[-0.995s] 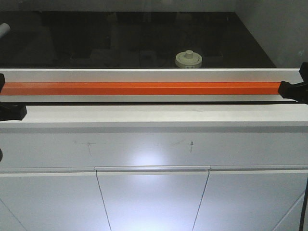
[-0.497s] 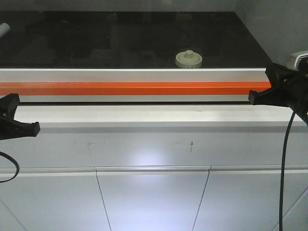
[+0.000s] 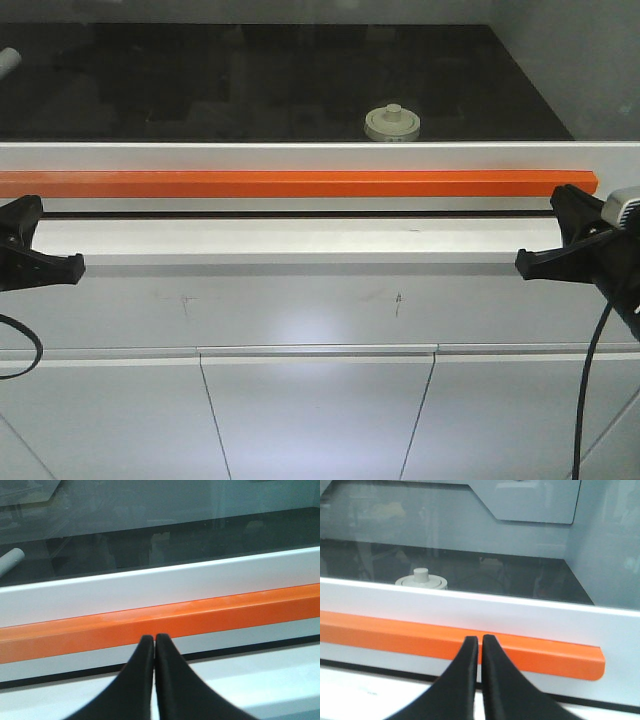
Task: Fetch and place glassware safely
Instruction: 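Move both grippers toward the orange sash handle from either end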
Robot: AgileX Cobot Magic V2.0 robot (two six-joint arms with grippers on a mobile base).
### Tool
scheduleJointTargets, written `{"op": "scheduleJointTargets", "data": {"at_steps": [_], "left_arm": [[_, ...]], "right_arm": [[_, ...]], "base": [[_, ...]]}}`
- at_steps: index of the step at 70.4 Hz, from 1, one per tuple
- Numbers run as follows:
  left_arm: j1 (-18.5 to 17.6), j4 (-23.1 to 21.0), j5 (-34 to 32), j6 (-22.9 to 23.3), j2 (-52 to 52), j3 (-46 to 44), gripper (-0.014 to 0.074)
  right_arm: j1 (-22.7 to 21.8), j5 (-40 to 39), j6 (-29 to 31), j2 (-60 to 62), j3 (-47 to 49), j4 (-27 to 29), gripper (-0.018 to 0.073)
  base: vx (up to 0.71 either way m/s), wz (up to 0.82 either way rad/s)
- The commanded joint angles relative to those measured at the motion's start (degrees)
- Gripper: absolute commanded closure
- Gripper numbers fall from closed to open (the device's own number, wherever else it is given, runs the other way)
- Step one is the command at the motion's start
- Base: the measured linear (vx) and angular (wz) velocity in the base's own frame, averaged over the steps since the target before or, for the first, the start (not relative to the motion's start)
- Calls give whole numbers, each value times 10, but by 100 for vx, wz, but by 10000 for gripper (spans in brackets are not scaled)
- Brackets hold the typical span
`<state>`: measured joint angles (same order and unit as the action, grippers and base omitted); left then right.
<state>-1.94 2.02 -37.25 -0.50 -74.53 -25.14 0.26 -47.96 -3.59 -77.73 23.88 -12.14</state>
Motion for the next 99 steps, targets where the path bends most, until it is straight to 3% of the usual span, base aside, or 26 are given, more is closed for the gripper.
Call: {"op": "scheduleJointTargets", "data": {"at_steps": [1,21,32,99], "left_arm": [[-1,-2,-55,5,12,-12,603],[-1,-2,-58,5,12,-12,603],[-1,-2,-58,5,12,-12,603],[-1,-2,-58,5,12,-12,603]], "right_arm": [[0,-58,12,7,9,15,560],[0,-143,12,-76,9,28,560],[0,-162,41,-119,9,30,560],[0,-150,55,-263,134,46,560]], "base": [[0,0],[0,0],[0,0],[0,0]]}}
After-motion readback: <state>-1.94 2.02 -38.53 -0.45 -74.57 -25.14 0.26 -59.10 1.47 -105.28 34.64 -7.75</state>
